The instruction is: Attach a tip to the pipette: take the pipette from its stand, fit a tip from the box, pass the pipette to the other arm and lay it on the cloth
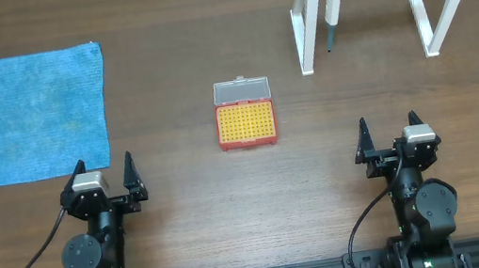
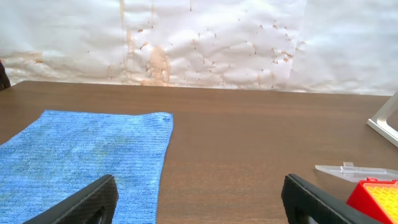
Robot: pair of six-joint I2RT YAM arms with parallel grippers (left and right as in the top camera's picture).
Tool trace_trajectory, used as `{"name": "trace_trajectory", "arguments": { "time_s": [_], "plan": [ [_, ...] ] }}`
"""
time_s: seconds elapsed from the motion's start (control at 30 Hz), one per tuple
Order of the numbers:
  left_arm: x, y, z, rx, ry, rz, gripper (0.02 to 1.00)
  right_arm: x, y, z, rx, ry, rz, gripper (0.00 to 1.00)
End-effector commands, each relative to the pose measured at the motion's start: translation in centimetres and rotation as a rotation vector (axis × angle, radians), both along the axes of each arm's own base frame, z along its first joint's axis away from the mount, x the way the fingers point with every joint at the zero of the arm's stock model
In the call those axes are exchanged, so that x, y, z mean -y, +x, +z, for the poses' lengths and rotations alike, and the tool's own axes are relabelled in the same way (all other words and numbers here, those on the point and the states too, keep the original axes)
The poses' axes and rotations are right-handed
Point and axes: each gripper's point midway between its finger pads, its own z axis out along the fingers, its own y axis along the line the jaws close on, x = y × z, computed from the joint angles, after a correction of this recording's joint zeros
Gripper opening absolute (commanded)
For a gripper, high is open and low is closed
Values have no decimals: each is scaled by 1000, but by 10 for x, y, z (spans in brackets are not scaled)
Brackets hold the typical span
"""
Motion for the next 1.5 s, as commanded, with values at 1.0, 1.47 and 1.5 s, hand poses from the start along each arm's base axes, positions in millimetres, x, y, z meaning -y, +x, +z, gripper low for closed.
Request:
{"name": "trace_trajectory", "arguments": {
  "time_s": [1.0,1.47,1.5],
  "plan": [
    [-2,0,-1,0,10,12,851,2,-1,1,4,-10,-10,884],
    [-2,0,-1,0,10,12,853,0,19,20,-58,71,-7,906],
    [-2,0,-1,0,10,12,853,0,30,28,-66,71,-7,904]
  ]
}}
